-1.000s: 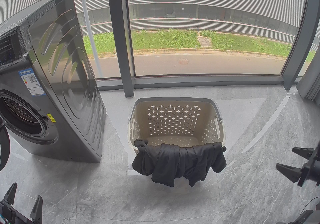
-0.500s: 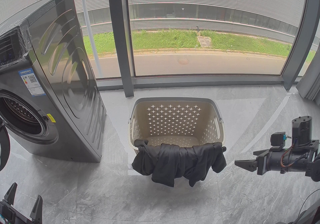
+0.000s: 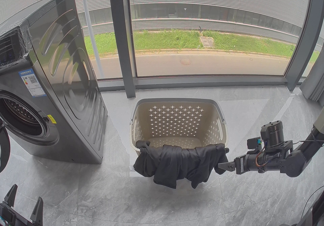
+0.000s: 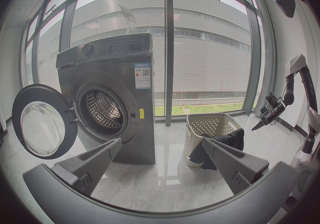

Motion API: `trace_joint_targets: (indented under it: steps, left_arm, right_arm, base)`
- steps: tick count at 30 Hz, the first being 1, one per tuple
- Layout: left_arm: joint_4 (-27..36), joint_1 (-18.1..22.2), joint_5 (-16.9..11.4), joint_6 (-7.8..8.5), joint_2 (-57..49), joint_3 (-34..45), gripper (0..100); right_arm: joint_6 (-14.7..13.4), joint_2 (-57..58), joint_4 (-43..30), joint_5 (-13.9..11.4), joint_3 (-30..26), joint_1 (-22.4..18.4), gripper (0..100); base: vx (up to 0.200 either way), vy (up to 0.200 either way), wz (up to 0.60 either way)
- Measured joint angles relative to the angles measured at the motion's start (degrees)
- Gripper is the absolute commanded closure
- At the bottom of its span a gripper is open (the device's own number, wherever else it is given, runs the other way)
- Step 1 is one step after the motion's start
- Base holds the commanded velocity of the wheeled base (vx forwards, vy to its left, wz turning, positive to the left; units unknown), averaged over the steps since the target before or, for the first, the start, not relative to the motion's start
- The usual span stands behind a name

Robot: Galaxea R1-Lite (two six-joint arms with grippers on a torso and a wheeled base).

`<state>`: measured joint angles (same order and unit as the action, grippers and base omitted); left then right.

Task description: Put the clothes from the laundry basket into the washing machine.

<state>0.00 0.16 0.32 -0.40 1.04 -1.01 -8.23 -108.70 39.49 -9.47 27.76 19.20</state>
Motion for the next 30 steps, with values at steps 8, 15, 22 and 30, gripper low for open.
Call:
trace_joint_targets:
  steps: [8,15,22,30]
  left_arm:
    - [-0.02,0.0,0.04,-0.15,0.0,0.0,0]
    - [0.0,0.0,0.12,-0.04,0.0,0.0,0]
    - [0.0,0.02,0.11,-0.06,0.0,0.0,0]
    - [0.0,0.0,0.12,0.16,0.0,0.0,0]
  right_arm:
    - [-0.35,-6.99,0.11,0.11,4.71,0.23,0]
    - [-1.21,-12.85,1.13,0.66,8.62,0.23,0]
    - [-1.21,-17.2,1.51,1.87,13.6,0.22,0]
    - [-1.18,-20.04,0.96,2.5,17.83,0.3,0]
  base:
    - [0.0,0.0,0.0]
    - [0.0,0.0,0.0]
    - [0.0,0.0,0.0]
    - [0.0,0.0,0.0]
